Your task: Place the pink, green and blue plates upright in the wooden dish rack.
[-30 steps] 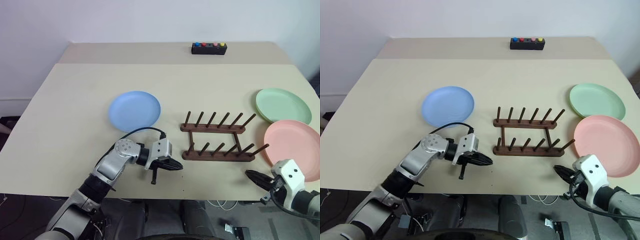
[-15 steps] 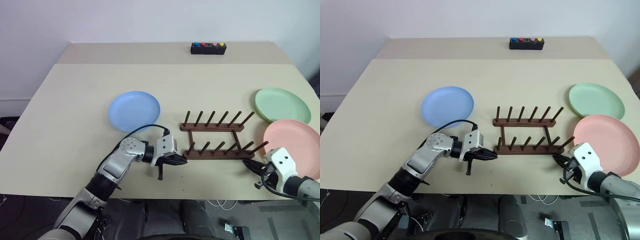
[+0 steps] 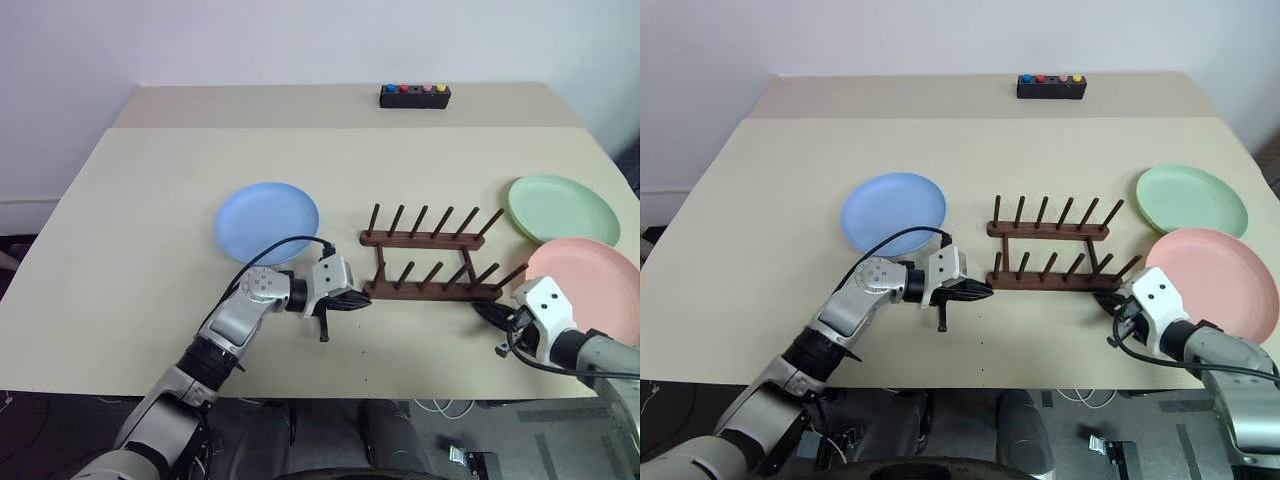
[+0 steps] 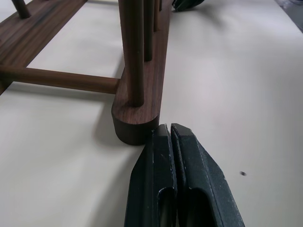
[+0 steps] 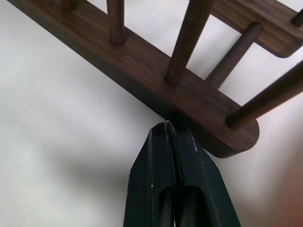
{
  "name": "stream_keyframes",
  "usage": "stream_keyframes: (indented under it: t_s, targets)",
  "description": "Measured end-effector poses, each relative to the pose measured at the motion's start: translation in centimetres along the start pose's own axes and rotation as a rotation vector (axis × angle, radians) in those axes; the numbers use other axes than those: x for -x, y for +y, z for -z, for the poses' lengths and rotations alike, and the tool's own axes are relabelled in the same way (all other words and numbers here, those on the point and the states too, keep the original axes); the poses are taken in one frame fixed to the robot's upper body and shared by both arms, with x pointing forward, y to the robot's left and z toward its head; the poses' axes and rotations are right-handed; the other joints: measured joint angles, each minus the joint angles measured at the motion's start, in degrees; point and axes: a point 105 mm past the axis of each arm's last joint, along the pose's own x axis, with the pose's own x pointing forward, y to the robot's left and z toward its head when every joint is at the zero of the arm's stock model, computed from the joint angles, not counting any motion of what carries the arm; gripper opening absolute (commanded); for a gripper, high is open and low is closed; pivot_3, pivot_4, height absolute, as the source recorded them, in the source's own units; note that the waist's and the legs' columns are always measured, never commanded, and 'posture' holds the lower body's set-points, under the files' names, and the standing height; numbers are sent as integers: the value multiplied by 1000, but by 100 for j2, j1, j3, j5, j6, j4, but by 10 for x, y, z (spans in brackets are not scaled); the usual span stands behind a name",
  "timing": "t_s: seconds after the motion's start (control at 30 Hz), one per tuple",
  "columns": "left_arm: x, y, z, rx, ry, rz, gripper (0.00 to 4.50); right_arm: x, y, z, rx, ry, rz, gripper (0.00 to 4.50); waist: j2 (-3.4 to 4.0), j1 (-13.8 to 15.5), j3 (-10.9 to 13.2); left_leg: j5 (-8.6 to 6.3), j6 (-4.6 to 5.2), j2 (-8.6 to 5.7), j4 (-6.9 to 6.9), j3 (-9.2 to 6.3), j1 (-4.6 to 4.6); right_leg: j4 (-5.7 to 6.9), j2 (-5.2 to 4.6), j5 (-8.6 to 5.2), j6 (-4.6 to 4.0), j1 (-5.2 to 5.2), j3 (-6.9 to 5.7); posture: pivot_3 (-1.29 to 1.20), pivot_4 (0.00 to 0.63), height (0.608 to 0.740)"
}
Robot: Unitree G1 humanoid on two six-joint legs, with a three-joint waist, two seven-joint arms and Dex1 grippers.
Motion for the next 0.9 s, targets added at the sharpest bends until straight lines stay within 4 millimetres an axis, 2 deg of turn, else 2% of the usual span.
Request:
stream_keyframes:
  t_s: [0.37,0.9]
  targets:
    - [-4,17,-1,-24,-15,-76,76,-13,-13,-5,48,-20,6,0,0,-59,0,0,0,-1,0,0,1,0,0,1,1,1,0,0,150,740]
    - [-4,23,0,-37,-26,-116,76,-24,-23,-9,84,-47,5,0,1,-70,0,0,0,-1,0,0,4,2,0,1,1,2,1,0,150,740]
